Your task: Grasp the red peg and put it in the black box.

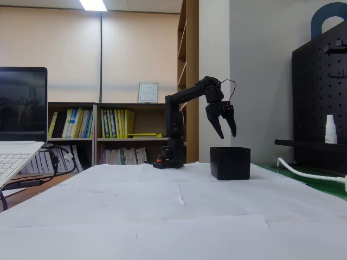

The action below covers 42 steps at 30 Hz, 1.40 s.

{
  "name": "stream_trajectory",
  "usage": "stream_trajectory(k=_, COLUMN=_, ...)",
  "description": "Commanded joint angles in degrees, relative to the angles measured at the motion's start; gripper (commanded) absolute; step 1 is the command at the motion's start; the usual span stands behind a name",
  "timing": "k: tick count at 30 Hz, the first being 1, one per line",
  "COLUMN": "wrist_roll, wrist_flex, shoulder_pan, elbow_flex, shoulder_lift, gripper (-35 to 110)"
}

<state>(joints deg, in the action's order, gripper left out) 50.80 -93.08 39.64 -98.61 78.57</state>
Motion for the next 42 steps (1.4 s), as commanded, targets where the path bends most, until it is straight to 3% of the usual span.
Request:
stream_trajectory(k=1, wrist_roll=3.16, wrist_flex=-2.9, shoulder_pan=-0.18, elbow_flex=-6.33, shoulder_lift=0.35, gripper=41)
stream_trajectory(k=2, wrist_roll=3.25, wrist_flex=-3.6, shoulder_pan=-0.35, elbow_flex=-7.47, shoulder_lift=0.35, gripper=40)
stream_trajectory(k=4, wrist_roll=3.34, wrist_flex=-4.75, shoulder_pan=-0.88, elbow_flex=-8.79, shoulder_lift=0.0, gripper=8)
stream_trajectory(k=6, wrist_roll=1.14, wrist_flex=-4.39, shoulder_pan=-2.99, elbow_flex=-8.35, shoulder_lift=-2.64, gripper=0)
stream_trajectory(k=11, wrist_roll=7.47, wrist_flex=11.78, shoulder_pan=-16.35, elbow_flex=11.51, shoulder_lift=-23.29, gripper=0)
stream_trajectory(k=16, wrist_roll=26.46, wrist_flex=38.5, shoulder_pan=-34.8, elbow_flex=50.8, shoulder_lift=-50.27, gripper=0)
stream_trajectory(k=20, wrist_roll=34.63, wrist_flex=48.6, shoulder_pan=-42.8, elbow_flex=73.48, shoulder_lift=-62.75, gripper=0)
stream_trajectory(k=26, wrist_roll=36.21, wrist_flex=48.6, shoulder_pan=-44.65, elbow_flex=92.2, shoulder_lift=-75.85, gripper=0)
stream_trajectory(k=38, wrist_roll=35.77, wrist_flex=7.56, shoulder_pan=-43.68, elbow_flex=92.64, shoulder_lift=-89.12, gripper=0)
stream_trajectory(k=42, wrist_roll=35.95, wrist_flex=7.47, shoulder_pan=-47.46, elbow_flex=92.64, shoulder_lift=-89.12, gripper=2)
